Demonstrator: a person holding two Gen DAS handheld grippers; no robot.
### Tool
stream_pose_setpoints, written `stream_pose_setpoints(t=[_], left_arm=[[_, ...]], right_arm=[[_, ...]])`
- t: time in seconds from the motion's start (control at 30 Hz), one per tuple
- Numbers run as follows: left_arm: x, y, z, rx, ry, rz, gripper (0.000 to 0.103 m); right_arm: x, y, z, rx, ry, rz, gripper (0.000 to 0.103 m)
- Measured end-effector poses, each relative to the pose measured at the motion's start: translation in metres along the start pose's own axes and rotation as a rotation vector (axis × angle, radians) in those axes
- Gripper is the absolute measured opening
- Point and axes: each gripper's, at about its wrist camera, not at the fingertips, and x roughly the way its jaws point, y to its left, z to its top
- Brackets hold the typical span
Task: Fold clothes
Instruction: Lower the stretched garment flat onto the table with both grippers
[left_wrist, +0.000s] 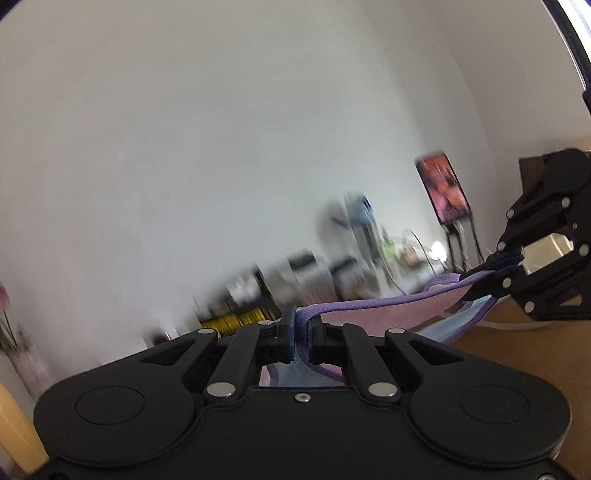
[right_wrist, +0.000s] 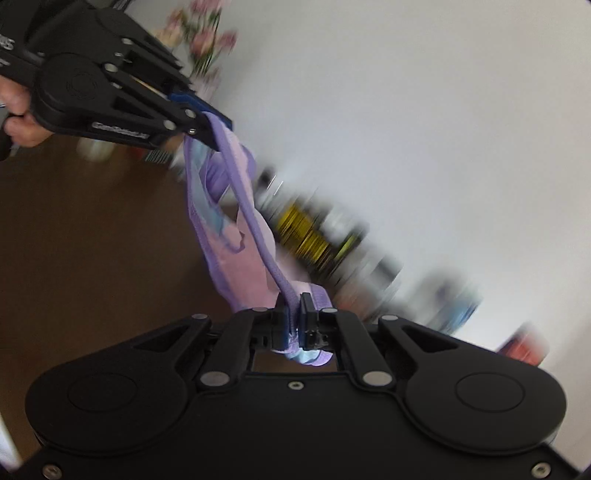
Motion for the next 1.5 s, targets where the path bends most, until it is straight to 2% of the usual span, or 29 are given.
stream_pose_setpoints(t=[0.07, 0.1, 0.2, 0.23, 0.33, 0.4, 0.47, 0.5, 0.53, 0.57, 0.6, 0.7, 0.77, 0.83, 0.87, 0.93, 1.0, 1.1, 1.13, 1.17, 1.23, 1.37, 1.4, 1.43, 1.47, 1.5], left_arm=[[0.004, -0.002, -0.046, -0.065, 0.085, -0.008, 0.007], [0.002, 0.002, -0.063, -0.095, 0.115, -0.002, 0.007], [-0.03, 0.028, -0.092, -0.111, 0.138, 0.041, 0.007], [-0.039, 0.035, -0.099, -0.115, 0.145, 0.052, 0.007], [-0.04, 0.044, -0.087, -0.103, 0.165, 0.051, 0.007], [-0.048, 0.037, -0.096, -0.106, 0.173, 0.053, 0.007], [-0.062, 0.03, -0.105, -0.061, 0.146, 0.058, 0.027], [-0.068, 0.029, -0.106, -0.033, 0.133, 0.059, 0.054], [-0.075, 0.027, -0.107, -0.006, 0.118, 0.057, 0.077], [-0.078, 0.026, -0.107, 0.014, 0.094, 0.037, 0.081], [-0.082, 0.027, -0.106, 0.023, 0.072, 0.018, 0.081], [-0.087, 0.055, -0.099, -0.109, 0.063, -0.018, 0.081], [-0.066, 0.063, -0.087, -0.222, 0.124, 0.029, 0.081], [-0.046, 0.063, -0.076, -0.274, 0.158, 0.059, 0.079], [-0.024, 0.068, -0.068, -0.301, 0.183, 0.073, 0.078], [0.004, 0.067, -0.061, -0.296, 0.241, 0.087, 0.07], [0.021, 0.062, -0.058, -0.28, 0.272, 0.058, 0.069], [0.036, 0.059, -0.058, -0.279, 0.295, -0.003, 0.069], [0.039, 0.06, -0.059, -0.296, 0.305, 0.001, 0.067], [0.043, 0.061, -0.06, -0.313, 0.316, 0.005, 0.062], [0.047, 0.065, -0.064, -0.342, 0.325, 0.028, 0.027], [0.05, 0.077, -0.07, -0.409, 0.324, 0.095, 0.024], [0.05, 0.081, -0.072, -0.431, 0.32, 0.101, 0.024], [0.05, 0.085, -0.073, -0.454, 0.319, 0.109, 0.025], [0.051, 0.088, -0.075, -0.476, 0.318, 0.117, 0.025], [0.051, 0.091, -0.076, -0.493, 0.317, 0.124, 0.03]], right_arm=[[0.013, 0.04, -0.048, 0.042, 0.064, 0.052, 0.005], [0.015, 0.051, -0.061, 0.072, 0.081, 0.082, 0.005], [0.015, 0.066, -0.071, 0.115, 0.083, 0.097, 0.005], [0.013, 0.066, -0.07, 0.124, 0.076, 0.108, 0.005], [0.003, 0.068, -0.068, 0.123, 0.056, 0.127, 0.006], [-0.001, 0.074, -0.068, 0.12, 0.055, 0.128, 0.014], [-0.01, 0.082, -0.076, 0.134, 0.059, 0.134, 0.026], [-0.016, 0.083, -0.078, 0.137, 0.059, 0.149, 0.039], [-0.021, 0.083, -0.08, 0.14, 0.054, 0.163, 0.06], [-0.029, 0.082, -0.082, 0.147, 0.041, 0.181, 0.069], [-0.036, 0.08, -0.083, 0.156, 0.03, 0.195, 0.074], [-0.056, 0.06, -0.084, 0.275, -0.016, 0.23, 0.074], [-0.057, 0.037, -0.082, 0.384, -0.049, 0.235, 0.074], [-0.049, 0.023, -0.08, 0.434, -0.057, 0.226, 0.072], [-0.037, 0.019, -0.078, 0.441, -0.046, 0.211, 0.068], [-0.015, 0.019, -0.075, 0.438, -0.011, 0.215, 0.046], [0.009, 0.022, -0.075, 0.438, 0.03, 0.251, 0.04], [0.024, 0.03, -0.078, 0.426, 0.052, 0.288, 0.038], [0.026, 0.032, -0.079, 0.435, 0.052, 0.302, 0.034], [0.027, 0.033, -0.08, 0.444, 0.049, 0.311, 0.022], [0.025, 0.036, -0.081, 0.44, 0.045, 0.325, 0.007], [0.015, 0.048, -0.081, 0.322, 0.035, 0.384, 0.009], [0.012, 0.047, -0.081, 0.306, 0.029, 0.381, 0.012], [0.009, 0.043, -0.081, 0.312, 0.021, 0.369, 0.021], [0.01, 0.036, -0.081, 0.335, 0.015, 0.353, 0.025], [0.013, 0.028, -0.081, 0.369, 0.012, 0.327, 0.028]])
